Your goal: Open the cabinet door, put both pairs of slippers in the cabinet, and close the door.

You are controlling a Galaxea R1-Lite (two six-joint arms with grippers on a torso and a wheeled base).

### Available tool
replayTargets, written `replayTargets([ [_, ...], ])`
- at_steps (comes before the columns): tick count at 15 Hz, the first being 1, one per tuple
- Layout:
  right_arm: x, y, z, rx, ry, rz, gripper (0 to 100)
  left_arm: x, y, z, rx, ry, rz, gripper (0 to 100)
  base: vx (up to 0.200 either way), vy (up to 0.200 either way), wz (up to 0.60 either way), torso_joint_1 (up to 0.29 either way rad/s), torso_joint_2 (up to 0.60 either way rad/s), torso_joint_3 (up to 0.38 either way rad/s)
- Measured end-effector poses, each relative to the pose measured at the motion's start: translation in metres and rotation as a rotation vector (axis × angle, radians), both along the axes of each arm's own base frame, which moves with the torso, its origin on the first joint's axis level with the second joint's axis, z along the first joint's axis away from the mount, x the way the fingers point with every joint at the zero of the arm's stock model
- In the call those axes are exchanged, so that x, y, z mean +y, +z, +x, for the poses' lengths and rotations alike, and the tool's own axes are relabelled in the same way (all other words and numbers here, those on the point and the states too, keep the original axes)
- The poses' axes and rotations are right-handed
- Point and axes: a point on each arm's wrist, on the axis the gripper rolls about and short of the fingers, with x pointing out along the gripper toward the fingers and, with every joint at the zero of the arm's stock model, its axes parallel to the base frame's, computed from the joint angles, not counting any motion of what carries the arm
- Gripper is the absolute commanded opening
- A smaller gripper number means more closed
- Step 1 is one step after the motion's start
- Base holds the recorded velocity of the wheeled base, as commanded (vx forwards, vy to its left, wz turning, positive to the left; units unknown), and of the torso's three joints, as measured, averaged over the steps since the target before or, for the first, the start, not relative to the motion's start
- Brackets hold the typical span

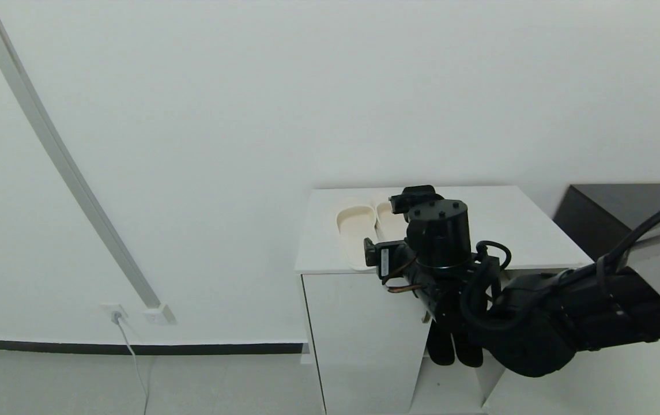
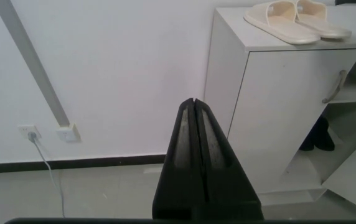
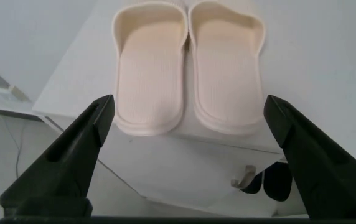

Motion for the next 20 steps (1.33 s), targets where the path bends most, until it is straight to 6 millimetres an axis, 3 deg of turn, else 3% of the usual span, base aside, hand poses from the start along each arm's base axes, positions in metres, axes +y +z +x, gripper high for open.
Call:
replayTargets([
  [6, 0.000, -0.013, 0.000, 0.027, 0.033, -0.013, 100, 0.000, 0.000, 0.000, 0.000, 0.000, 0.000, 0, 0.200, 0.000, 0.00, 0.004, 0.00, 0.002],
  [12, 0.005, -0.032, 0.002, 0.038, 0.082, -0.016, 100, 0.000, 0.000, 0.000, 0.000, 0.001, -0.001, 0, 0.000, 0.000, 0.00, 0.000, 0.00, 0.000],
  [20, 0.015, -0.047, 0.050, 0.019, 0.072, 0.001, 100, 0.000, 0.000, 0.000, 0.000, 0.000, 0.000, 0, 0.000, 0.000, 0.00, 0.000, 0.00, 0.000],
])
